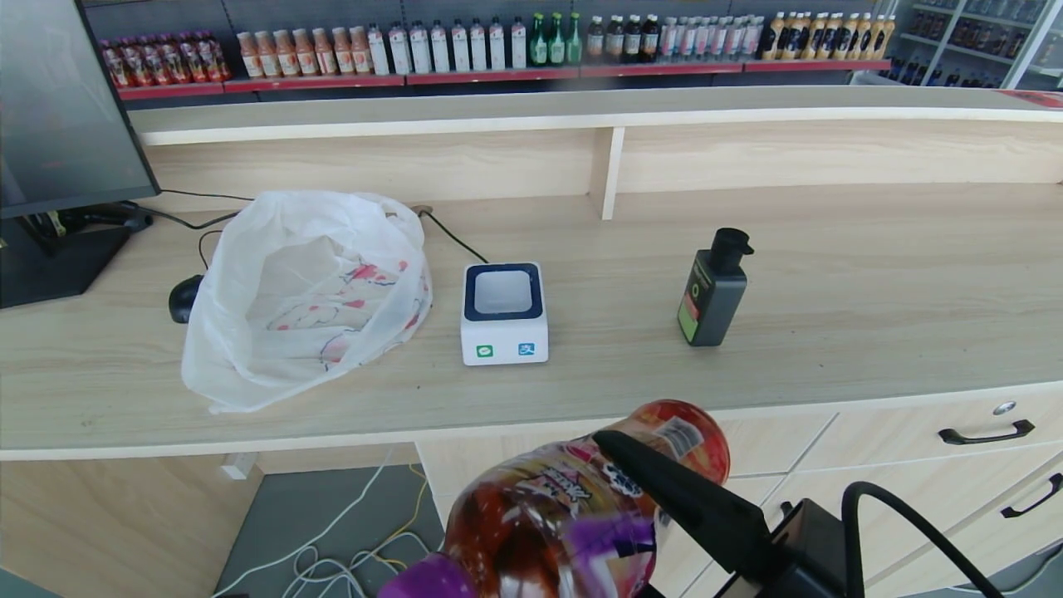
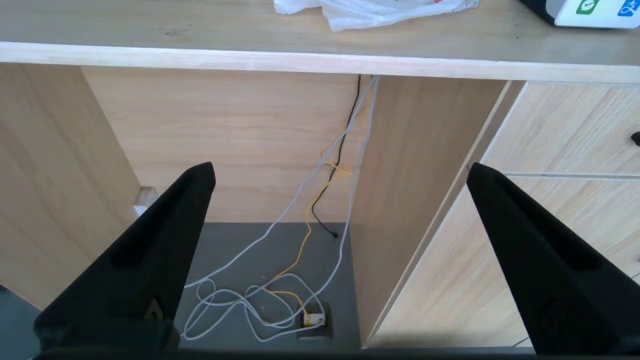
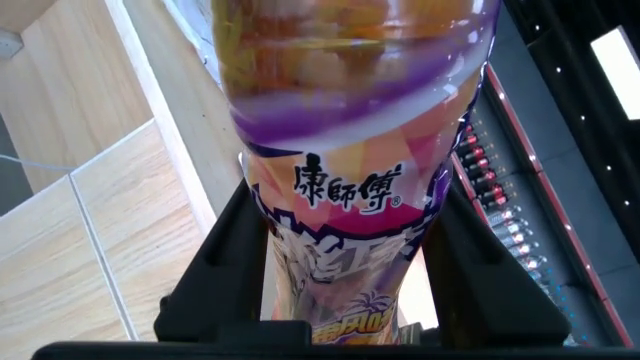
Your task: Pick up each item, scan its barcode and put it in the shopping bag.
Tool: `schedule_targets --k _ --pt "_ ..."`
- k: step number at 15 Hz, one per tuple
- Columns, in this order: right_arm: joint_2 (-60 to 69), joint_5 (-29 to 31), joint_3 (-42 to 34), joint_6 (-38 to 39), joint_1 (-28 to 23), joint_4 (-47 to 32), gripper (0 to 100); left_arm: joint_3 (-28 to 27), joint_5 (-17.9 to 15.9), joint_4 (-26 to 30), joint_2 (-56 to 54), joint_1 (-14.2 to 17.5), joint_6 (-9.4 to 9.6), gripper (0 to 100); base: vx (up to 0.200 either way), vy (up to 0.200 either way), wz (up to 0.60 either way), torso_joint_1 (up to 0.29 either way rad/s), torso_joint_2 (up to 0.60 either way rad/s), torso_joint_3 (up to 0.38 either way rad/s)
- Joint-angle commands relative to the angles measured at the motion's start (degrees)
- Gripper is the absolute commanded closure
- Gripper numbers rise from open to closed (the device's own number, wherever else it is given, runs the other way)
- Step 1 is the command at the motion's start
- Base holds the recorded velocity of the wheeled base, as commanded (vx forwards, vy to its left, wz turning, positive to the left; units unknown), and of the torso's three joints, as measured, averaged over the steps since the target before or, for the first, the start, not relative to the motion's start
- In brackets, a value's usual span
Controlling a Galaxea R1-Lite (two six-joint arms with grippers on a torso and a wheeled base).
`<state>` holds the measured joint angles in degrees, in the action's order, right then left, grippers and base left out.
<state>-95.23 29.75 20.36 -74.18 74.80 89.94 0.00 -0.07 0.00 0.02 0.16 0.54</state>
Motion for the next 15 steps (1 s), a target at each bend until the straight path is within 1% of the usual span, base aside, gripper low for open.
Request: schedule_targets --k 1,4,8,11,13,15 --pt "0.2 0.0 -0.4 1.0 0.1 0.1 100 0.0 0.1 0.0 0.0 0.0 -0.01 0 0.0 0.0 0.0 0.0 0.0 0.0" --pt "1.1 0.0 -0.7 2.1 0.2 0.1 100 0.0 0.0 0.0 0.0 0.0 -0.01 0 0.0 0.0 0.0 0.0 0.0 0.0" --pt "2.5 0.4 1.7 9.6 0.1 0.1 100 0.0 0.0 0.0 0.0 0.0 -0.01 0 0.0 0.0 0.0 0.0 0.0 0.0" --pt "2.5 1.8 2.4 18.6 -0.1 0.1 100 0.0 0.1 0.0 0.0 0.0 -0.01 0 0.0 0.0 0.0 0.0 0.0 0.0" --pt "2.2 4.4 2.6 25.5 -0.6 0.1 100 0.0 0.1 0.0 0.0 0.0 -0.01 0 0.0 0.0 0.0 0.0 0.0 0.0" --pt "-0.1 6.1 3.3 37.3 -2.1 0.1 100 0.0 0.0 0.0 0.0 0.0 -0.01 0 0.0 0.0 0.0 0.0 0.0 0.0"
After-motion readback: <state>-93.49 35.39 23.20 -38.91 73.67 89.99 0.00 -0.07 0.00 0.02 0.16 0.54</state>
